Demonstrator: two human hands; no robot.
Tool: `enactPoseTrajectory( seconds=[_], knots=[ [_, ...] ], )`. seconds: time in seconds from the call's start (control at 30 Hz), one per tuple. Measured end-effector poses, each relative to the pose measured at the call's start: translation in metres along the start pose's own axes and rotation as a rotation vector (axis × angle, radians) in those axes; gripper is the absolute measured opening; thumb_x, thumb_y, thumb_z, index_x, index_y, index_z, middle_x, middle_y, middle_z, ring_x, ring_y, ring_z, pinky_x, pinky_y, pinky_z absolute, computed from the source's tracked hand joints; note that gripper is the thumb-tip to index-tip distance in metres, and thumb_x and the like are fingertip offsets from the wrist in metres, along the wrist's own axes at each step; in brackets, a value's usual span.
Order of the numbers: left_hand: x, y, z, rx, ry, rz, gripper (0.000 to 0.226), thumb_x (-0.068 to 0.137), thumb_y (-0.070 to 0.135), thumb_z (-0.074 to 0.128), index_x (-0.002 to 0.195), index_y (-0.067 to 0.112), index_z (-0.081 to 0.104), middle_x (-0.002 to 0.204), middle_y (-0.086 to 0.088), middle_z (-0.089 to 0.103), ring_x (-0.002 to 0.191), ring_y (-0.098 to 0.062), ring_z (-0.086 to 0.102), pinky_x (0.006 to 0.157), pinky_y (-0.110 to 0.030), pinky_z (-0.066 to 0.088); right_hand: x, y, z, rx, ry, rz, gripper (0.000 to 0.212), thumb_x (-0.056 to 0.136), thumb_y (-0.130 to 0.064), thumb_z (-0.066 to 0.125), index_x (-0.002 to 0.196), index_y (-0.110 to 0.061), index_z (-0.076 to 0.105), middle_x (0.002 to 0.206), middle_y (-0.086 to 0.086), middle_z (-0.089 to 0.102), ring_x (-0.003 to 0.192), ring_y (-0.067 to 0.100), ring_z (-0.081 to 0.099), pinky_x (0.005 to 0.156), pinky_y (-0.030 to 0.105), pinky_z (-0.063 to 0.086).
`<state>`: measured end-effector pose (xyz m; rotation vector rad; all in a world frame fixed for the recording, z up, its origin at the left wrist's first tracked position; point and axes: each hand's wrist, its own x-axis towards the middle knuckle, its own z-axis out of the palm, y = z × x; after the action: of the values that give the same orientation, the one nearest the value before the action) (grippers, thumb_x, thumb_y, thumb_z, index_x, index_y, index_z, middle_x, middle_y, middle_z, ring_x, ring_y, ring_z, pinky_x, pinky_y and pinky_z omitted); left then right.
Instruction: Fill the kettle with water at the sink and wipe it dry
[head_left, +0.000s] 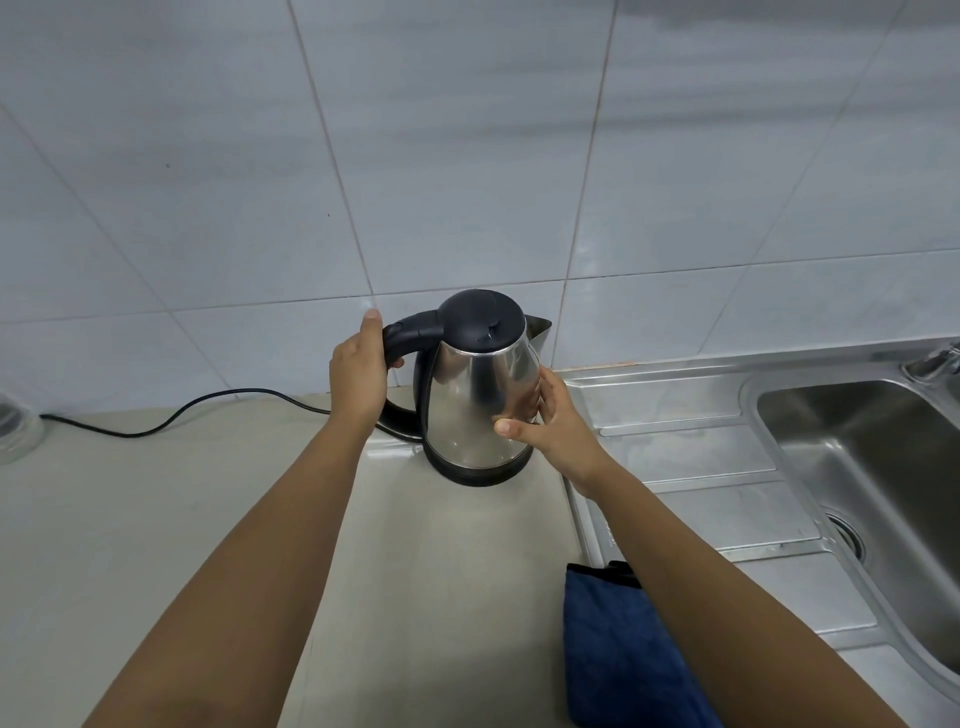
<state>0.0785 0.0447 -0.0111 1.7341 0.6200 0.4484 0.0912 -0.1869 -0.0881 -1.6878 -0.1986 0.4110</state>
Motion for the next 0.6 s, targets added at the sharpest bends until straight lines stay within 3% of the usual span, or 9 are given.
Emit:
enactPoseTrajectory(
  seconds=[0.1,0.2,0.33,0.43,0.5,0.53,0.6],
  knots=[
    [-0.005,-0.003,0.001,0.028,0.035,0.019,0.070,0.089,0.061,0.025,0.085,0.003,0.063,0.087,-0.017,0.067,0.083,-0.031,0.059,0.077,-0.041,0.045,-0.001,-0.001,-0.001,-0.011,-0.004,-0.005,0.084,0.082,-0.018,0.086,0.140,-0.046,0.032,0.134,-0.019,0.052,0.127,0.001,0.050,0.109,0.029,0.041],
    [-0.013,-0.001,0.001,0.045,0.063,0.005,0.056,0.096,0.055,0.024,0.076,0.013,0.055,0.080,-0.007,0.058,0.082,-0.025,0.053,0.080,-0.040,0.041,-0.006,-0.003,0.002,-0.031,0.002,-0.031,0.076,0.082,-0.027,0.085,0.137,-0.051,0.038,0.130,-0.018,0.058,0.126,0.001,0.052,0.106,0.027,0.042],
    [-0.027,-0.007,-0.005,0.078,0.039,-0.022,0.068,0.096,0.060,0.015,0.115,0.015,0.061,0.114,-0.008,0.064,0.111,-0.029,0.055,0.102,-0.044,0.039,-0.019,-0.009,0.009,-0.046,0.032,-0.033,0.061,0.087,-0.034,0.080,0.132,-0.045,0.042,0.127,-0.009,0.060,0.125,0.013,0.055,0.101,0.029,0.044],
    [-0.043,-0.011,-0.009,0.162,0.040,-0.024,0.063,0.100,0.053,0.014,0.132,0.014,0.052,0.127,-0.009,0.058,0.122,-0.030,0.050,0.101,-0.040,0.034,-0.032,-0.018,0.014,-0.097,0.077,-0.017,0.055,0.094,-0.029,0.073,0.139,-0.033,0.043,0.124,-0.011,0.058,0.120,0.015,0.054,0.098,0.029,0.041],
    [-0.054,-0.011,-0.011,0.253,0.055,0.006,0.052,0.102,0.045,0.019,0.126,0.013,0.053,0.115,-0.008,0.059,0.115,-0.032,0.053,0.095,-0.041,0.036,-0.043,-0.024,0.015,-0.198,0.111,-0.018,0.058,0.099,-0.025,0.065,0.151,-0.027,0.041,0.142,-0.008,0.052,0.130,0.020,0.051,0.098,0.025,0.036],
    [-0.061,-0.010,-0.013,0.301,0.053,0.034,0.046,0.101,0.043,0.023,0.121,0.015,0.053,0.108,-0.005,0.060,0.110,-0.032,0.056,0.094,-0.043,0.039,-0.046,-0.026,0.014,-0.264,0.120,-0.013,0.061,0.100,-0.025,0.062,0.156,-0.027,0.037,0.158,-0.005,0.040,0.140,0.022,0.046,0.099,0.024,0.034],
    [-0.071,-0.020,-0.016,0.425,0.057,0.080,0.041,0.097,0.043,0.028,0.118,0.017,0.051,0.110,-0.005,0.061,0.110,-0.032,0.057,0.098,-0.051,0.041,-0.054,-0.027,0.009,-0.385,0.093,0.003,0.063,0.104,-0.029,0.057,0.161,-0.026,0.030,0.171,-0.004,0.012,0.151,0.024,0.033,0.100,0.022,0.029]
  ],
)
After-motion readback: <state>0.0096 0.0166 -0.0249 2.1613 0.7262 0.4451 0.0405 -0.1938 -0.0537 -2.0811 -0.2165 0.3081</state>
